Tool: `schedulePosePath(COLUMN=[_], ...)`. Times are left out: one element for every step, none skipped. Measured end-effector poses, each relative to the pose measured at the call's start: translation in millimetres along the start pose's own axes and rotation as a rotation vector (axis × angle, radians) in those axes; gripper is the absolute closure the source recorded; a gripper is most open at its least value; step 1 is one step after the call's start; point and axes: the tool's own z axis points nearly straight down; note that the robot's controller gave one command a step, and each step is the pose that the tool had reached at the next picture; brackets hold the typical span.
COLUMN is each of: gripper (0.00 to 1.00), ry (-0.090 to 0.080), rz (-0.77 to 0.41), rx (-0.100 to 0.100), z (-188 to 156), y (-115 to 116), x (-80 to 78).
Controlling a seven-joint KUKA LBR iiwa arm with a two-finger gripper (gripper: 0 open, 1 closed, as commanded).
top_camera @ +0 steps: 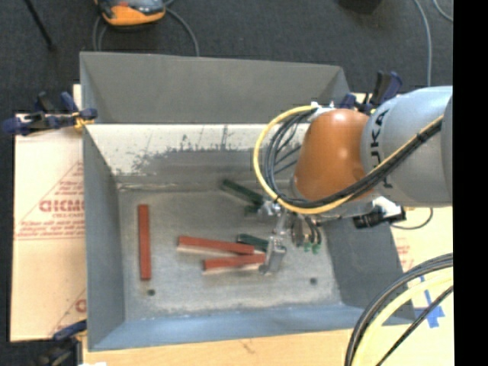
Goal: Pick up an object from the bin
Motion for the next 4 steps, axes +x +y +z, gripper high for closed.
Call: schedulePosePath(gripper=[0.00, 1.00, 1.00, 1.00], ry=[0.000, -0.006, -0.006, -0.001], rz=[0.000, 0.117, 0.117, 0.109], rx=[0.000, 0.000, 0.000, 0.002], z=[0.0, 53.5, 53.5, -85.8], y=[-0.1, 0.3, 0.3, -32.7], x=[0.0, -2.3, -2.3, -15.1])
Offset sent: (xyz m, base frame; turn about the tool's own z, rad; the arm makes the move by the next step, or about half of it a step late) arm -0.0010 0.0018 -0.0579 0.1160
